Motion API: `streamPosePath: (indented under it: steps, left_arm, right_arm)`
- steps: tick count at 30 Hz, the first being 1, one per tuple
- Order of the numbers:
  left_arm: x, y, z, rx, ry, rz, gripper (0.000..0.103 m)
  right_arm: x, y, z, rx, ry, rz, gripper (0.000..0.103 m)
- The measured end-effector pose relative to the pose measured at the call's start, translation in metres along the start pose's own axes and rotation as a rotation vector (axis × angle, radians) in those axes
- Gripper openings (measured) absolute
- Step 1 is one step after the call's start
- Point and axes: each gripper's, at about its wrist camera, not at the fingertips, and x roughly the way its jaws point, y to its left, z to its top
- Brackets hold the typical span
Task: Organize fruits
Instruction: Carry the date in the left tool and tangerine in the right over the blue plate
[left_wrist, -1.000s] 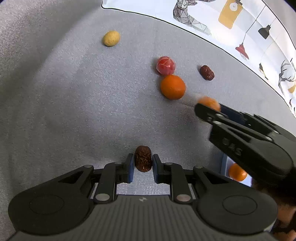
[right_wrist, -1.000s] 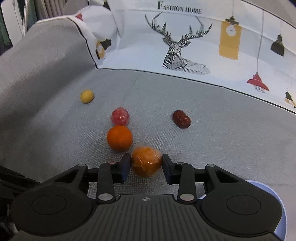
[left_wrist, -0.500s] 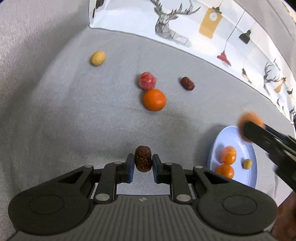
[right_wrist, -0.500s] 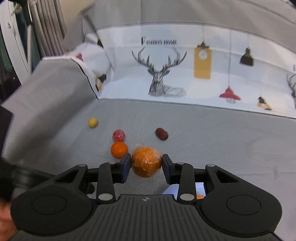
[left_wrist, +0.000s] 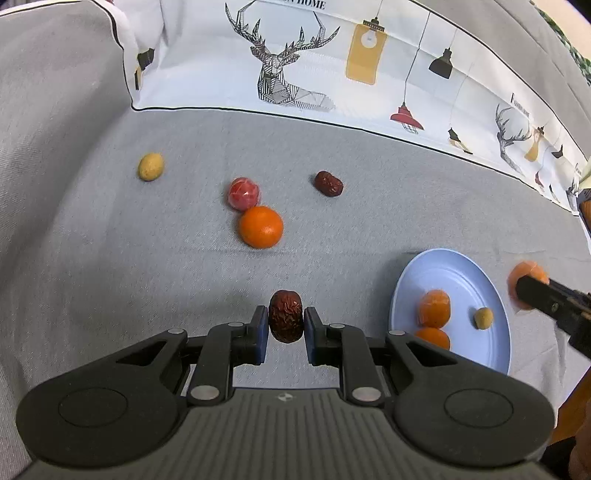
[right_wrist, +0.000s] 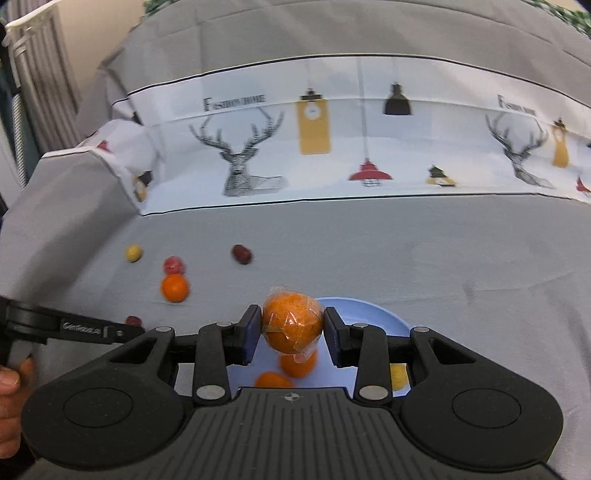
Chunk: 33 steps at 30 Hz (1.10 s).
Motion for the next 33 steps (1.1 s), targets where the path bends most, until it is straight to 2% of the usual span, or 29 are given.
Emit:
streamPosePath:
  steps: [10, 33]
  left_arm:
    - [0.006, -0.009, 0.002, 0.029, -0.002, -0.002, 0.022]
    - [0.01, -0.014, 0.002, 0.046, 0.0, -0.001, 0.022]
  right_arm:
    - [0.004, -0.022, 0.003, 0.011, -0.004, -0.027, 0.038]
    - [0.005, -0.025, 0.001, 0.005, 0.008, -0.032, 0.038]
